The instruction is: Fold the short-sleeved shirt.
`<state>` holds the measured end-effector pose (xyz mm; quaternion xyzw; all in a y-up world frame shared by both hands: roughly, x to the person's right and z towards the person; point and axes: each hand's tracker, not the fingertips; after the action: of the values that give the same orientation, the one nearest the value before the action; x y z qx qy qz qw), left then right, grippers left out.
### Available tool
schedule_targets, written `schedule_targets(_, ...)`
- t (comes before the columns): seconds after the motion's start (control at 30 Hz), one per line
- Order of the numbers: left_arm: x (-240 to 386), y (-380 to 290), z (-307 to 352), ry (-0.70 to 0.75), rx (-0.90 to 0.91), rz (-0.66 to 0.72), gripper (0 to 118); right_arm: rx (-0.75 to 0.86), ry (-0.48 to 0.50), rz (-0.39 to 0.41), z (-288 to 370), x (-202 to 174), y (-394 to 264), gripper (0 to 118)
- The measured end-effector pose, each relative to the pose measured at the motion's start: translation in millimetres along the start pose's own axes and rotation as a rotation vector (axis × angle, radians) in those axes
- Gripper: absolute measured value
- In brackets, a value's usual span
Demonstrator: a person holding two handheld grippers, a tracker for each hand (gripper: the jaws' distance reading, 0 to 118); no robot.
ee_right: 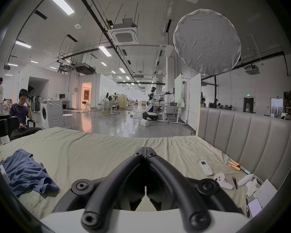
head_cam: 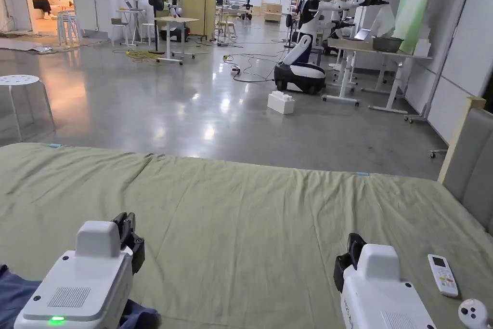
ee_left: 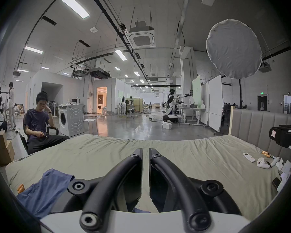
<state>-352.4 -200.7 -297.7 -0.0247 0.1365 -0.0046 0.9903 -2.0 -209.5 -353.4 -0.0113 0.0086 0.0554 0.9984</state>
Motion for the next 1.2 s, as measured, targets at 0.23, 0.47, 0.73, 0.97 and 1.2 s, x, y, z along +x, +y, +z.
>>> schedule_targets(0.23, 1, 3, 4, 0.001, -0.007, -0.01, 7, -0.019, -0.001, -0.003, -1, 1, 0, 0)
schedule_targets(0.47, 0, 2, 4, 0.002, -0.012, -0.011, 7, -0.032, 0.001, 0.001, -3, 1, 1, 0)
schedule_targets(0.73, 0, 3, 3, 0.002, -0.025, -0.011, 7, -0.082, 0.012, -0.018, -9, 2, -1, 0)
schedule_targets(0.97, -26, 5, -4, -0.013, -0.031, 0.373, 7, -0.074, -0.036, -0.488, -6, 33, 3, 0)
schedule_targets(1.2, -16, 17, -9, -0.001, -0.035, 0.109, 7, -0.084, 0.01, -0.208, -13, 24, 20, 0)
